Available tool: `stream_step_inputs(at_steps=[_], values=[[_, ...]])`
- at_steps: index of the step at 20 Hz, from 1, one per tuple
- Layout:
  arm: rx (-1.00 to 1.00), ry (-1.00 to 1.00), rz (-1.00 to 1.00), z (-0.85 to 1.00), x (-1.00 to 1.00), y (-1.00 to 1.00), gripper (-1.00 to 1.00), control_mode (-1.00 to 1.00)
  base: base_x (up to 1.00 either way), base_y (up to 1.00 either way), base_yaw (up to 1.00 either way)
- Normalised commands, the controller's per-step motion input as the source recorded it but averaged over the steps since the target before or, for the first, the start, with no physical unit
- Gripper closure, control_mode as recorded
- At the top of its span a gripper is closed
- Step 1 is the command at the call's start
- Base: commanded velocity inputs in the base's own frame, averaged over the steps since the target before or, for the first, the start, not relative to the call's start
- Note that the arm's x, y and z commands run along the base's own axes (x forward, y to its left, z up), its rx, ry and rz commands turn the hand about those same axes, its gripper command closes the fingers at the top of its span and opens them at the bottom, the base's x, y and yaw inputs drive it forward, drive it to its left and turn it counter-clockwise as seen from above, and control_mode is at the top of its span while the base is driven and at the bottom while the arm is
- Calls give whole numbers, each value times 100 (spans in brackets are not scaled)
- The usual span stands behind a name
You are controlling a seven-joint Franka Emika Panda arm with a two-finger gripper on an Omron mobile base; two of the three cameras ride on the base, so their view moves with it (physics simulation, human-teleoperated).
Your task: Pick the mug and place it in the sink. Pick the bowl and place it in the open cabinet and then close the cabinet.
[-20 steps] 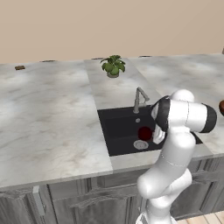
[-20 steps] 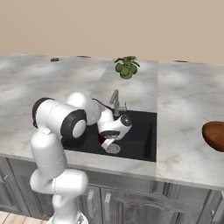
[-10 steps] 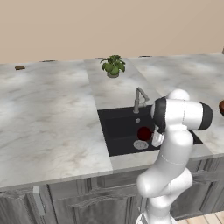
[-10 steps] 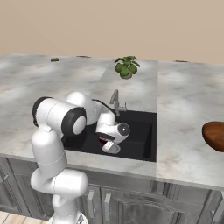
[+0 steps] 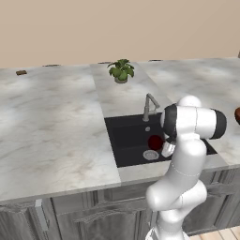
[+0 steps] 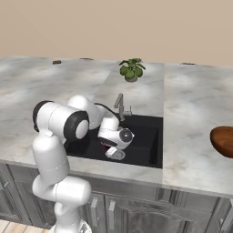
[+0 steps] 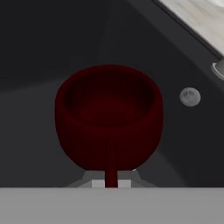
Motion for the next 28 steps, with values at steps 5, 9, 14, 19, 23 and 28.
stream_step_inputs(at_steps=[5, 9, 14, 19, 23, 28], values=[[0, 2, -12, -1, 4, 0, 100, -100, 0, 0, 0], [0, 9, -17, -12, 3, 0, 100, -100, 0, 0, 0], [0, 15, -13, -16, 5, 0, 100, -100, 0, 0, 0], [0, 11, -7, -14, 28, 0, 100, -100, 0, 0, 0], [0, 0, 0, -15, 42, 0, 100, -100, 0, 0, 0], [0, 0, 0, -10, 41, 0, 100, -100, 0, 0, 0]])
